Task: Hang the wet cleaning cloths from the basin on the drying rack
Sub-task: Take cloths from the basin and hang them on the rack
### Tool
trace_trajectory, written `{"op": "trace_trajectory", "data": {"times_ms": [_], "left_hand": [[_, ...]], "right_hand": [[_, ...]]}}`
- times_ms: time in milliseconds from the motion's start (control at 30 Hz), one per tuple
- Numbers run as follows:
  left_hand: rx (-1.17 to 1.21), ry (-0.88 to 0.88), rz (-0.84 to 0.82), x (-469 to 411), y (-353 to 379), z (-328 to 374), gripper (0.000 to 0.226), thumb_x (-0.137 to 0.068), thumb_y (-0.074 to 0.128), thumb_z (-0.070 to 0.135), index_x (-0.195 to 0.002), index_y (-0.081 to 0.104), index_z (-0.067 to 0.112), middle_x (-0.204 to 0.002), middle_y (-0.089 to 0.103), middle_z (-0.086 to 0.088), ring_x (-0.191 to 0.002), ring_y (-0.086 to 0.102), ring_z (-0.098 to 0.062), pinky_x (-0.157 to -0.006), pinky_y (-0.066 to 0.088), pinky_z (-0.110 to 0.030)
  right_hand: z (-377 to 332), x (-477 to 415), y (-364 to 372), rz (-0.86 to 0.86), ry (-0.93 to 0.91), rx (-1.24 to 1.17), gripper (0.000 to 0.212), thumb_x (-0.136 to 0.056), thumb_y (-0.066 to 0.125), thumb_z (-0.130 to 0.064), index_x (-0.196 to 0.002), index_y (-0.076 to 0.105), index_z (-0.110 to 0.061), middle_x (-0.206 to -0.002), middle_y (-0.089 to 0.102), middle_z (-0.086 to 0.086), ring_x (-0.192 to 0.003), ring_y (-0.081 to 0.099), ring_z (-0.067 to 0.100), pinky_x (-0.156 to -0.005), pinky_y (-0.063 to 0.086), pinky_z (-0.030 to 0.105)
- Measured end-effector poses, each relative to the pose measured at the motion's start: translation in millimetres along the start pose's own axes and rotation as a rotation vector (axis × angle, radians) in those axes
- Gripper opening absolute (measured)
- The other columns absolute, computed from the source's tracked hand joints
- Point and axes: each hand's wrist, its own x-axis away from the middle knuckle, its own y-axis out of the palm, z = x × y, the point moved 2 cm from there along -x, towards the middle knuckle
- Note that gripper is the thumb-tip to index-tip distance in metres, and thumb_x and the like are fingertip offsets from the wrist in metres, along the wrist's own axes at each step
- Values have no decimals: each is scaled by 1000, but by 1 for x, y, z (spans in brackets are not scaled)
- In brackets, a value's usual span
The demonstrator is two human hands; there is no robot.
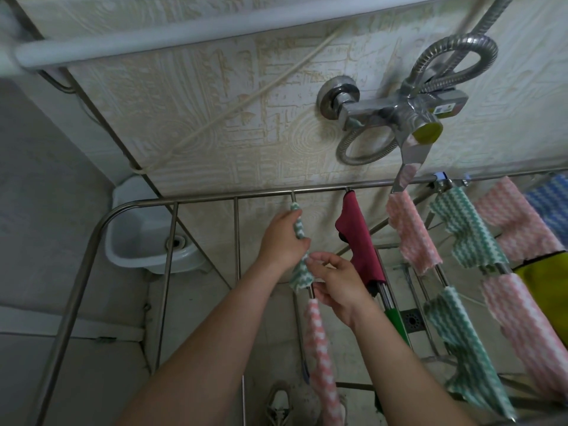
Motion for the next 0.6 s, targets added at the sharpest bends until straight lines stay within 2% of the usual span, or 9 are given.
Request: {"op": "trace_trajectory", "data": {"times_ms": [67, 133, 233, 333, 400, 467, 533, 600], "left_hand": [[-13, 13, 5, -4, 0, 0, 66, -80, 67, 11, -141, 42, 15, -148, 36, -7, -130, 43, -23, -111, 31, -29], [-36, 33, 26, -7, 0, 0, 64, -82, 64, 10, -142, 40, 11, -152, 31, -7, -138, 32, -19, -110, 21, -21], [-42, 50, 54, -9, 2, 1, 63, -84, 60, 8, -143, 37, 10, -155, 24, -5, -142, 25, -17, -113, 17, -21], [-82, 72, 62, -11, 3, 0, 66, -85, 60, 12, -145, 33, 10, -156, 21, -2, -142, 24, -21, -112, 18, -24], [-93, 62, 51, -13, 1, -2, 70, -84, 61, 17, -146, 30, 10, -156, 21, -2, -140, 26, -25, -111, 19, -26], [-89, 54, 46, -13, 0, -3, 74, -85, 61, 22, -148, 25, 11, -157, 19, -2, -141, 24, -26, -111, 18, -27], [-87, 75, 34, -11, -2, -4, 79, -84, 63, 26, -150, 21, 13, -158, 16, 0, -142, 20, -24, -109, 16, -25], [-74, 103, -12, -6, -3, -7, 84, -80, 67, 25, -150, 21, 16, -158, 14, 2, -142, 18, -22, -108, 14, -23]], "right_hand": [[2, 3, 1, 6, -41, -86, 24, -86, 67, -2, -108, 63, -10, -78, 62, 5, -56, 51, 10, -55, 43, 23], [4, 4, -1, 62, -130, -71, 27, -81, 68, 7, -102, 66, -10, -84, 63, 5, -71, 60, 13, -67, 49, 26], [8, 8, -3, 160, -273, -1, 25, -79, 67, 10, -95, 68, -9, -89, 67, 4, -84, 63, 14, -78, 53, 25], [9, 13, -7, 265, -376, 138, 23, -80, 66, 11, -85, 67, -12, -83, 66, -1, -79, 61, 11, -75, 50, 13], [12, 14, -9, 332, -405, 355, 23, -81, 63, 8, -82, 65, -16, -79, 64, -6, -76, 60, 9, -67, 45, 6], [15, 13, -10, 358, -418, 555, 19, -83, 63, -1, -87, 67, -19, -84, 66, -6, -79, 61, 9, -66, 42, 9], [12, 15, -7, 336, -469, 586, 13, -86, 63, -8, -92, 70, -18, -86, 67, -7, -79, 62, 5, -68, 43, 10], [7, 15, -1, 276, -498, 562, 11, -87, 65, -11, -95, 71, -15, -80, 66, -10, -74, 61, 0, -68, 46, 12]]}}
